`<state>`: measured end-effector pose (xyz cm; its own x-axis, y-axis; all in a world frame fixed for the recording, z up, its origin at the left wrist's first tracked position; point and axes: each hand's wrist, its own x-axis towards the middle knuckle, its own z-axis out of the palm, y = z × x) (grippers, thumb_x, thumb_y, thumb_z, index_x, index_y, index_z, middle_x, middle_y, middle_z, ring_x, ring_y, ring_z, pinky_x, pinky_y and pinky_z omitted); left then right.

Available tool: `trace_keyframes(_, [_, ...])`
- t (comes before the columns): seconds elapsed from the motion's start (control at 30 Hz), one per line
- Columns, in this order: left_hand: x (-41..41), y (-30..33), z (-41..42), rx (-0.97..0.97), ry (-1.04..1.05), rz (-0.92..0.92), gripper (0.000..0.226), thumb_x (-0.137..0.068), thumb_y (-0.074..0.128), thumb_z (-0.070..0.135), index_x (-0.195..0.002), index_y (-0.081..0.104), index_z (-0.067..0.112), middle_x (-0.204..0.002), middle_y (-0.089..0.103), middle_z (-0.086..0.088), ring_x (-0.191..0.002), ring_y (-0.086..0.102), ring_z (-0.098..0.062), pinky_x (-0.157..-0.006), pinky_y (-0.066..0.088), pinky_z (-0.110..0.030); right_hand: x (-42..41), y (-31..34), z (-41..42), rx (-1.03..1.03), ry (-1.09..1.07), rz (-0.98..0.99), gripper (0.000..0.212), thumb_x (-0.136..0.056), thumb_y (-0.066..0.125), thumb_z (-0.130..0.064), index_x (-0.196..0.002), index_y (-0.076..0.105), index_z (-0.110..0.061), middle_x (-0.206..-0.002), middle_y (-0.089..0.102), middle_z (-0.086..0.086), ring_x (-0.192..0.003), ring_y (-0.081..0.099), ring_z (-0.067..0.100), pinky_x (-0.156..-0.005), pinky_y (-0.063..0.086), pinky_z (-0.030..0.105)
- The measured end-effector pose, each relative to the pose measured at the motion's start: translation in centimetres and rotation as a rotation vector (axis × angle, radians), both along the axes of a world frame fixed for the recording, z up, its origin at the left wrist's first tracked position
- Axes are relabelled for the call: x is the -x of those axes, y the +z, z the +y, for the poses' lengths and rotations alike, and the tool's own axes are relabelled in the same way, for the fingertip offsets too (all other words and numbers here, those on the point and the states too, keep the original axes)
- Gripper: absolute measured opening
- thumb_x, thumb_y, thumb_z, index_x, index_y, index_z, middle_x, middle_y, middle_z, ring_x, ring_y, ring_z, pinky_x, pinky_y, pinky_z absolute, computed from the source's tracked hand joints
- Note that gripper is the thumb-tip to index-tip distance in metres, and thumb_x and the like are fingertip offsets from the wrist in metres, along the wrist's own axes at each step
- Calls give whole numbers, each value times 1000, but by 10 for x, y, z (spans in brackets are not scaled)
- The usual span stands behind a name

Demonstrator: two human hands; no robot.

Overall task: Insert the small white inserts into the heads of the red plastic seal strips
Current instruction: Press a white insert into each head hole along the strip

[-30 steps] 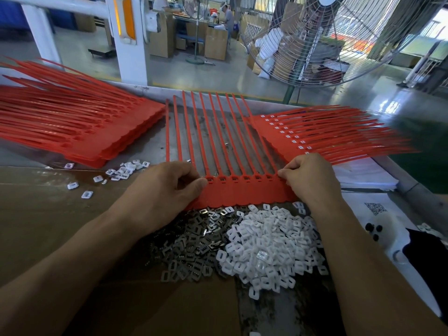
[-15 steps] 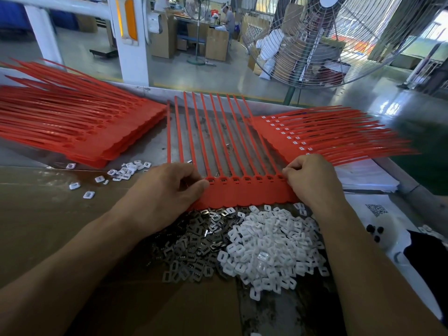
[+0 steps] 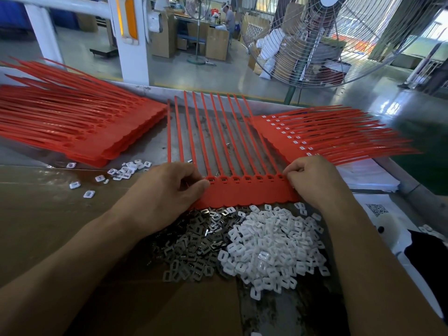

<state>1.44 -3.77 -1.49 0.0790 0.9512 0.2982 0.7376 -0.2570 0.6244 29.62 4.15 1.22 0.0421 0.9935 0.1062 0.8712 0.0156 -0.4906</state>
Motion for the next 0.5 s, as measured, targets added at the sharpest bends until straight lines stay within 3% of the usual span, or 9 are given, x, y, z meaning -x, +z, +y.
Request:
trace_keyframes(0.13, [-1, 2, -1, 6, 7, -4, 22, -91, 59, 48, -81, 67, 31, -79, 67, 23, -73, 62, 3, -64, 49, -25, 1, 4, -4, -50, 100, 58, 15, -93, 71, -25, -80, 77, -31, -75, 71, -10, -78, 69, 10, -73, 55, 34])
trace_keyframes(0.23, [-2, 3, -1, 21, 14, -9, 21, -91, 60, 47, -81, 68, 31, -76, 68, 18, -72, 62, 3, -66, 50, -26, 7, 15, -15, 186, 370, 117, 8, -85, 82, -41, -82, 78, -35, -72, 72, -15, -59, 64, -2, -52, 46, 17])
trace_keyframes(0.27, [-2, 4, -1, 26, 15, -6, 21, -92, 60, 47, -82, 68, 31, -76, 68, 17, -73, 62, 4, -66, 50, -26, 10, 19, -19, 273, 457, 89, 15, -80, 83, -49, -85, 77, -37, -74, 73, -16, -58, 64, -3, -50, 44, 12])
trace_keyframes(0.33, [-2, 4, -2, 30, 16, -3, 21, -92, 60, 47, -82, 68, 30, -76, 69, 16, -74, 62, 4, -67, 51, -26, 13, 25, -24, 383, 561, 48, 37, -64, 86, -65, -89, 76, -39, -80, 74, -14, -62, 66, -1, -53, 47, 13])
trace_keyframes(0.4, [-2, 5, -3, 33, 14, -2, 21, -93, 60, 46, -83, 68, 30, -76, 69, 15, -74, 62, 3, -68, 52, -26, 13, 29, -28, 445, 580, 36, 62, -47, 87, -77, -96, 74, -42, -88, 75, -11, -74, 70, 4, -65, 56, 24])
trace_keyframes(0.5, [-3, 6, -4, 30, 23, -2, 21, -93, 61, 46, -83, 68, 29, -76, 68, 13, -74, 62, 2, -69, 52, -28, 12, 30, -33, 501, 619, -51, 81, -32, 86, -85, -103, 66, -51, -98, 69, -22, -83, 68, 2, -77, 60, 32])
